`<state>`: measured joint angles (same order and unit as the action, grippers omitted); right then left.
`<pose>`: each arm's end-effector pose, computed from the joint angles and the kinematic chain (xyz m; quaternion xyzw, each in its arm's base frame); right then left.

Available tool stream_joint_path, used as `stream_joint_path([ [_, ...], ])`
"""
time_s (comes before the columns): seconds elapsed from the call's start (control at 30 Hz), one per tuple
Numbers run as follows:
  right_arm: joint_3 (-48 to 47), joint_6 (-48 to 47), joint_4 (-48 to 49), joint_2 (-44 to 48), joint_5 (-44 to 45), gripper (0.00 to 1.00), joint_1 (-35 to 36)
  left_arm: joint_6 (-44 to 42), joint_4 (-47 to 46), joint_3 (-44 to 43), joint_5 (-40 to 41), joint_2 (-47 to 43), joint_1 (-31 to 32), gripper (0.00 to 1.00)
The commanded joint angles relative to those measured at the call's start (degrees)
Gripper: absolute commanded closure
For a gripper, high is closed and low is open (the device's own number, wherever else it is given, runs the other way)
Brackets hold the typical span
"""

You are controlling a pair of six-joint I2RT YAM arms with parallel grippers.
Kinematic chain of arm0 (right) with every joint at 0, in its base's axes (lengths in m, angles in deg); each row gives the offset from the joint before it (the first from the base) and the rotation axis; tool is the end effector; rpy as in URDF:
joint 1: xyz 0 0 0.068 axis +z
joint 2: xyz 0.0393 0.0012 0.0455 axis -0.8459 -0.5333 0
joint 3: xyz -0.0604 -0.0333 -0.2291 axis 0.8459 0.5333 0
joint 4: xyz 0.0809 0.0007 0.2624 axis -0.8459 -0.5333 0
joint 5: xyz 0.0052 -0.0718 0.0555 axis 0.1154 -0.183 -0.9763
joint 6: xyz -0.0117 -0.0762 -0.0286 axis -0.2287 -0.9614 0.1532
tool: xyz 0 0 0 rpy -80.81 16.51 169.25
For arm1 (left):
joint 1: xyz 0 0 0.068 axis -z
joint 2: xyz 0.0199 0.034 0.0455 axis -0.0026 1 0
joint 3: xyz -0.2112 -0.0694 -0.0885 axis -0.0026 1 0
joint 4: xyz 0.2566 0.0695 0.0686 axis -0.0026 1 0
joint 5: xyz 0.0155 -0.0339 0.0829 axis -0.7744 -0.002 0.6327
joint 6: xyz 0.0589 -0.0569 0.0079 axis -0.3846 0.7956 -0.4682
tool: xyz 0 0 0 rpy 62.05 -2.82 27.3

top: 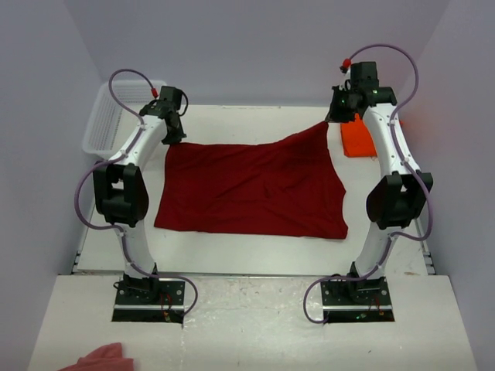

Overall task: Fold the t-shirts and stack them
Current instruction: Grap the side of the flattened tshirt furthest away from the robot with both arms, then fold the other side of the tshirt into a rectangle

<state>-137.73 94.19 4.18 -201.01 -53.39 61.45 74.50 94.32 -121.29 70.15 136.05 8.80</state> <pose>0.4572 0.0399 0.3006 0.0401 0.9261 0.1183 0.3559 0.4493 -0.0468 0.2037 -0.1807 0.9346 0.0592 0.3005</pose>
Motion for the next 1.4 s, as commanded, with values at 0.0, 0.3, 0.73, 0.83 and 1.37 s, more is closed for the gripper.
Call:
stream_joint_path([
  [0.0,4.92,1.08,2.54,6.8,2.13,1.0,0.1,-3.07,-1.71,0.03,-1.08,-3.3,-0.03,1.0],
  [0.3,8.9,2.23,0.97,9.98,3.72,1.0,0.45,-2.82,0.58,0.03,1.29,-4.44,0.06,1.0],
  [0.73,20.06,5.39,1.32,17.54,8.12,1.0,4.31,-0.97,3.22,4.86,2.52,-7.25,0.06,1.0],
  [0.83,24.18,6.97,0.88,19.65,8.38,1.0,5.01,-0.8,3.31,6.7,1.99,-8.57,0.32,1.0],
  [1.37,39.49,9.87,1.85,30.02,14.97,1.0,5.81,-0.62,3.04,16.63,2.96,-13.67,0.85,1.0],
])
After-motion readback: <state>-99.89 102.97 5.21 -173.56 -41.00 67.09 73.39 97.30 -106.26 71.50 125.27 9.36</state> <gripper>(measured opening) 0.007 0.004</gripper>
